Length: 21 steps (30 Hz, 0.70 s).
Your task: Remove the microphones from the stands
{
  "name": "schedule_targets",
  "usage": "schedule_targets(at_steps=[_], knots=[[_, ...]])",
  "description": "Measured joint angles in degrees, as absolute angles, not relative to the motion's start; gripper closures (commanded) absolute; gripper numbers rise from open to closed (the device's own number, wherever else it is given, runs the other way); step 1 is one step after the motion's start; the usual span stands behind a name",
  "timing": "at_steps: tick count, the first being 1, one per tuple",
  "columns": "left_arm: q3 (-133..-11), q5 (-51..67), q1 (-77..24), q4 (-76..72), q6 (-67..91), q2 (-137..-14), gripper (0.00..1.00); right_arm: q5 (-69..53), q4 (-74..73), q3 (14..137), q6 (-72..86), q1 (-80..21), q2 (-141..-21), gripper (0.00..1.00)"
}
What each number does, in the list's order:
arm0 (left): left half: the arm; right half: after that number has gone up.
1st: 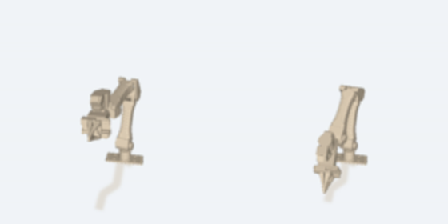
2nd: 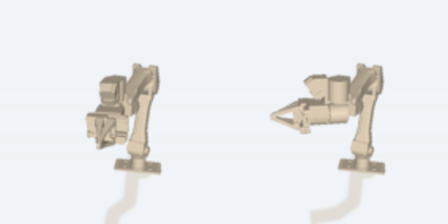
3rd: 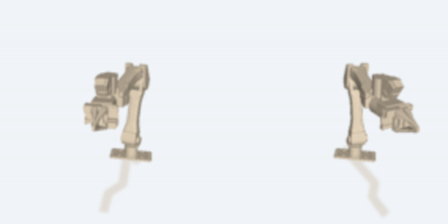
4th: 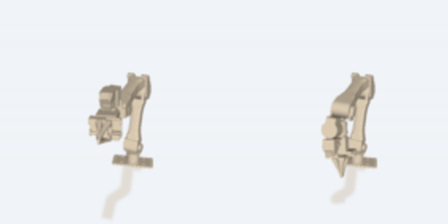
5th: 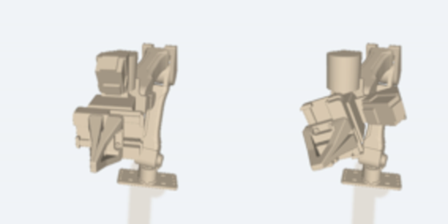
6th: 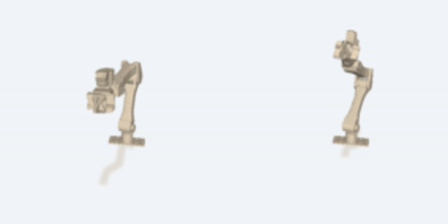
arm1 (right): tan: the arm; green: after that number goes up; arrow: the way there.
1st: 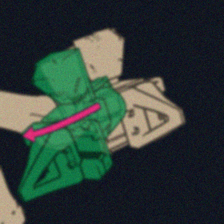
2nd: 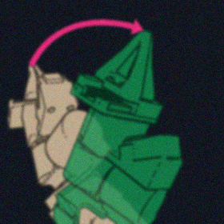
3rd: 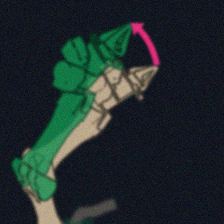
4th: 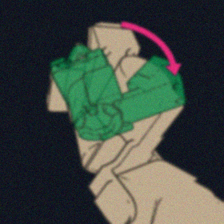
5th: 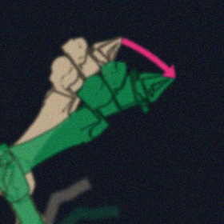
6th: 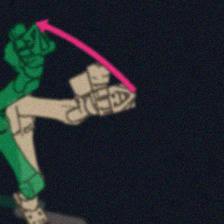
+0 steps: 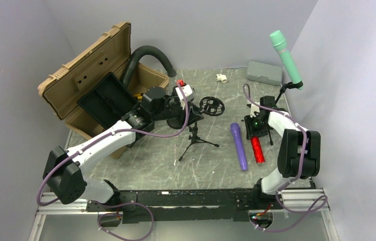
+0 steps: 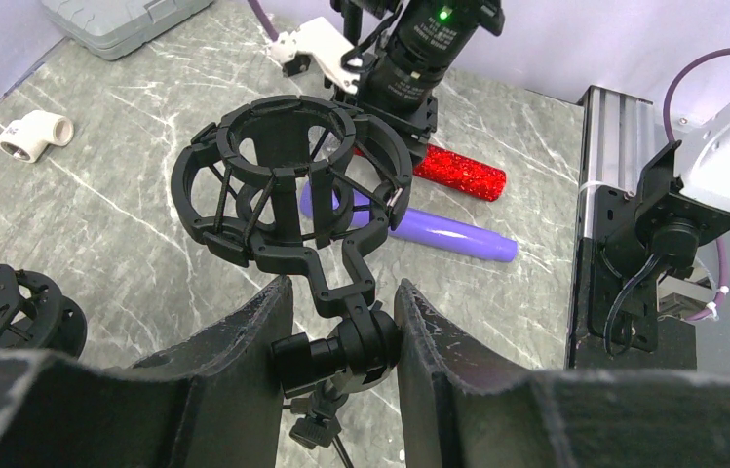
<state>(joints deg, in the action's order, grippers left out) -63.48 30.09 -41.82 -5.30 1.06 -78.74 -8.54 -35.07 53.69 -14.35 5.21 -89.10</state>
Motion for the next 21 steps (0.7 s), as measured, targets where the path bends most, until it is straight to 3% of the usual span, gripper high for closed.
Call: schedule_targets(at_steps=[6,21], knots=[[-63.42,30.11,-41.82,-5.37,1.06,-78.72,1.0,-9.37,-34.81,53.98,-14.37,5.21,-94.37,0.86],[-63.37,30.13,-41.82,-5.39,1.04,-78.67,1.0,-9.56,-34.65,54.0,-14.39,5.5,-94.56,0.66]])
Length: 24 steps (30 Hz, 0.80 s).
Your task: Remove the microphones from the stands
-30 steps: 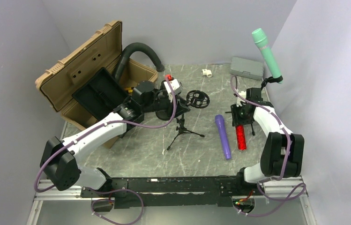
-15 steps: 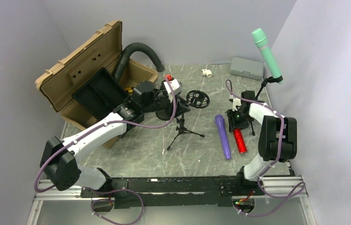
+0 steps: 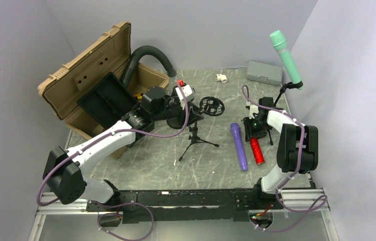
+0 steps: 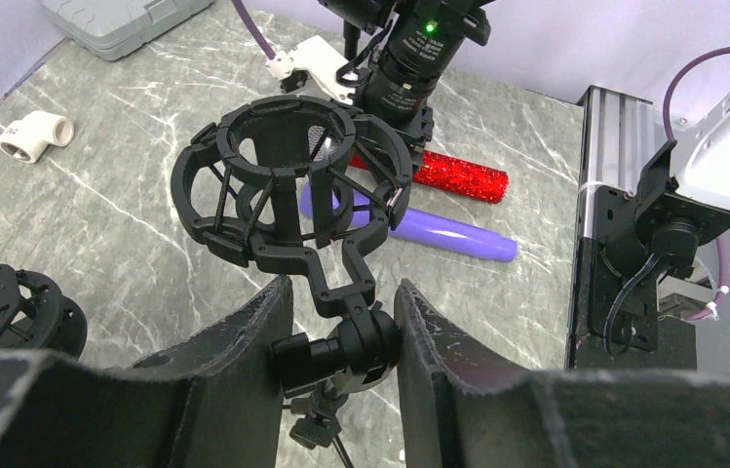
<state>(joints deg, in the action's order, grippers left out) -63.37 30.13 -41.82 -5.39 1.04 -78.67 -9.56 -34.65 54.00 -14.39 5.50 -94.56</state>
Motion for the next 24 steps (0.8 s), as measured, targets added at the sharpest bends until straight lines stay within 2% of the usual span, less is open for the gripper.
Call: schedule_targets(at_steps=[15,24], knots=[[-63.33,30.13,-41.82,-5.34,0.75,-78.59,1.0,-10.55,-36.27,55.48,-14.66,5.85,-96.09,0.48],[-63.33,30.13,-41.82,-5.34,0.64,-78.59,1.0,-11.9,-36.91,55.66,-14.63,5.87,-96.01,0.4]])
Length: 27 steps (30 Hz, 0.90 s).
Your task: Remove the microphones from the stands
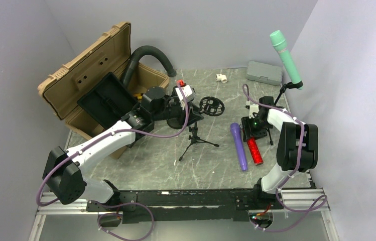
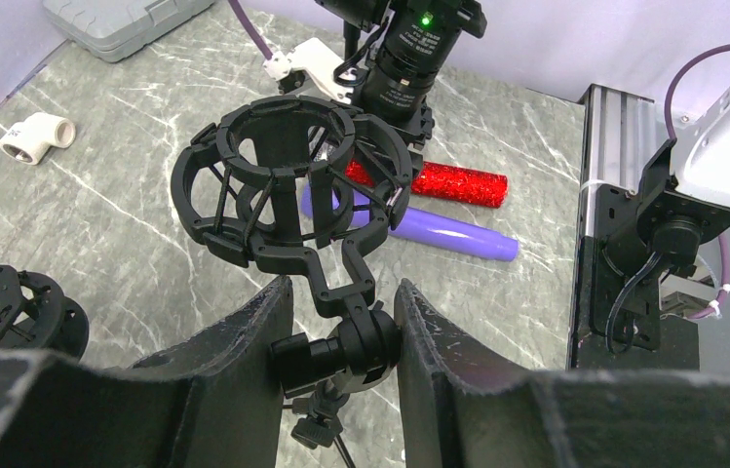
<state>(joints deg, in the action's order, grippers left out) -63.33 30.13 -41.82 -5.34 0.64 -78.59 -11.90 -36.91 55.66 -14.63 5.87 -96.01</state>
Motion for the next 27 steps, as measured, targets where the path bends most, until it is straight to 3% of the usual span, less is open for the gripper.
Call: schedule_targets(at_steps=[5,12,20,27], knots=[[-63.33,30.13,-41.82,-5.34,0.6,-78.59,1.0,-12.93,-37.32,55.81,-14.68,5.98,-95.61,0.29],[-63.31,30.15,-41.82,-5.41,0.62,-78.59,1.0,-13.19,-39.05,58.02,-15.62,6.42,-93.91,0.24],[-63.31,30.22,-41.82,-5.45,0.69,-78.59,1.0,-16.78,-40.49,63.59,-18.35,6.44,-83.18,0.23],[-63.86,31.35,-41.04,-4.69,2.17,-78.74,1.0,-28.97,-39.31,62.02,-22.76,6.44,-72.25,0.25]])
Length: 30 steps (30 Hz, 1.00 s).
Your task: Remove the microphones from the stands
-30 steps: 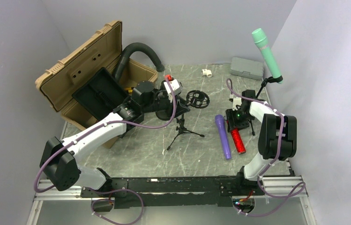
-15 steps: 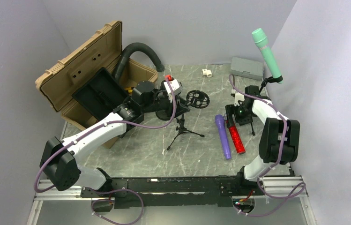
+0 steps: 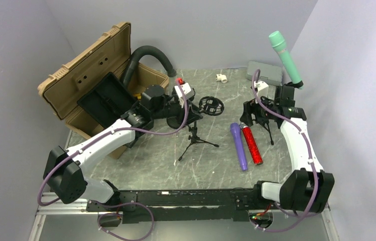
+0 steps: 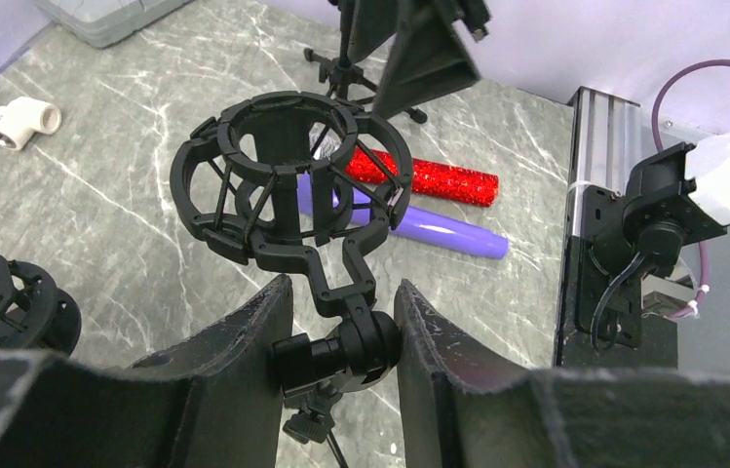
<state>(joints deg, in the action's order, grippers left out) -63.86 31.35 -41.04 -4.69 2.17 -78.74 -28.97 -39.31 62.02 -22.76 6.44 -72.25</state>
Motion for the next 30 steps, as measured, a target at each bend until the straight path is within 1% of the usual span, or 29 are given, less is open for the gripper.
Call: schedule_targets(at_steps=[5,9,14,18,24,30], knots=[[-67.09,33.04,-39.92,-1.15,3.18,-80.38,1.0,-41.56,-38.26,57.78,-26.04,6.2,-68.77,0.27],[-70.24,33.39,-39.44,1.72,3.25,-80.86,1.0,-48.25,-38.04,55.86,-28.05,3.92,-68.77,0.27],[-74.3,34.17,-38.24,4.62,4.12,-80.86,1.0,-52.56,-36.73,54.46,-29.63,-2.83,-68.53,0.26],[-77.84,36.12,-36.01,5.58,7.77,-80.88,1.0,-55.46,-33.5,53.95,-28.88,-8.54,-67.26,0.26],[-84.64,38.96,-32.86,6.81,14.24,-81.62,1.0,-60.82,-24.93,54.0,-23.81,-13.08,-66.74,0.27],[-89.41,41.78,-32.16,6.24,20.78,-82.04,1.0,-62.98,-17.8,56.53,-18.63,-16.86,-68.99,0.29]])
